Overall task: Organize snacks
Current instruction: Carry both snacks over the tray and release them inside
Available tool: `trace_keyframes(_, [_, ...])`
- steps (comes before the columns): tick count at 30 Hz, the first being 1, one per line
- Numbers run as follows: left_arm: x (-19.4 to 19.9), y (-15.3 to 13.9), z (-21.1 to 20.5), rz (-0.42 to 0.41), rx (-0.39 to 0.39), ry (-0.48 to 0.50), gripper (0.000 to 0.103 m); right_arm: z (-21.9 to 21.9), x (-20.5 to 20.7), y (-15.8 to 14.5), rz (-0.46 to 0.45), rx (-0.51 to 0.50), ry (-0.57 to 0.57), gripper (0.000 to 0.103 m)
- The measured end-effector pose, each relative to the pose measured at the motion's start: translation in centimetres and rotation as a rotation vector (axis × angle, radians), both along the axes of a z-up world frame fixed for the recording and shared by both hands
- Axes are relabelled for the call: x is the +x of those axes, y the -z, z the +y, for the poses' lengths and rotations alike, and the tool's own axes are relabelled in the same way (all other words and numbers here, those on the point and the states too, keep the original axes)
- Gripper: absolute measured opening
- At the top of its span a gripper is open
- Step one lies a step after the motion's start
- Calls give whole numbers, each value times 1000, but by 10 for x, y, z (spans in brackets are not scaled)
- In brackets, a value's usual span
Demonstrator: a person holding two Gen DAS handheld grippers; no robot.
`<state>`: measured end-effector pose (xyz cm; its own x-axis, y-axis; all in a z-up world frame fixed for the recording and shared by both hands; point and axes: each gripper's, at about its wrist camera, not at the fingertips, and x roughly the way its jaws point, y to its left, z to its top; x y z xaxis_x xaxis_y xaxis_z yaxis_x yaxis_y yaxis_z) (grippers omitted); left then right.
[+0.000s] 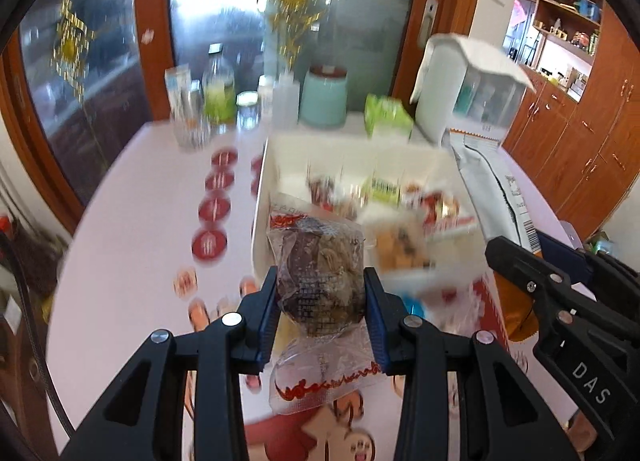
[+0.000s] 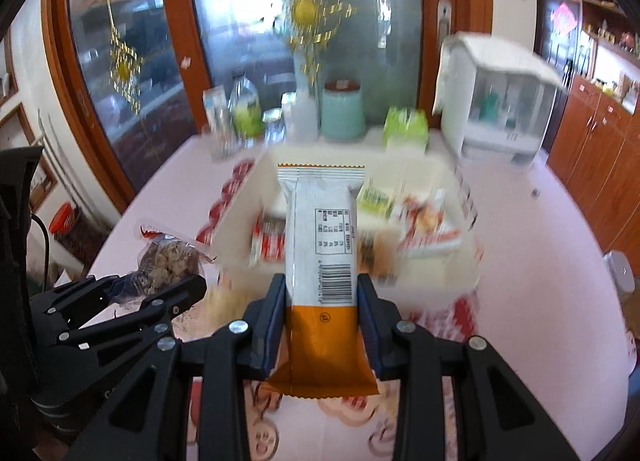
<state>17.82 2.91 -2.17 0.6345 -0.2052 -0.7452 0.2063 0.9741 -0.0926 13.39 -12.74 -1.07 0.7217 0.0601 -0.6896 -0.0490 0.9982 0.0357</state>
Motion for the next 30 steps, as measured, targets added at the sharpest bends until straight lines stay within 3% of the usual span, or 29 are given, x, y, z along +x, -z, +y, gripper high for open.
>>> trace_keyframes(7, [41,-45,-28,-103,35,3,37,-14,36,-44,-105,-45,31,36])
trace_keyframes(11, [65,-49,-42,-107,55,-3,37,-25,59,-50,-107,-54,50,36])
trace_keyframes(17, [96,-31,-58,-87,94,-14,37,-39,90,-40,-58,-41,63,37])
trace_keyframes(30, [135,29,-76,8,202,-49,40,-57,144,26,118,-41,66,40])
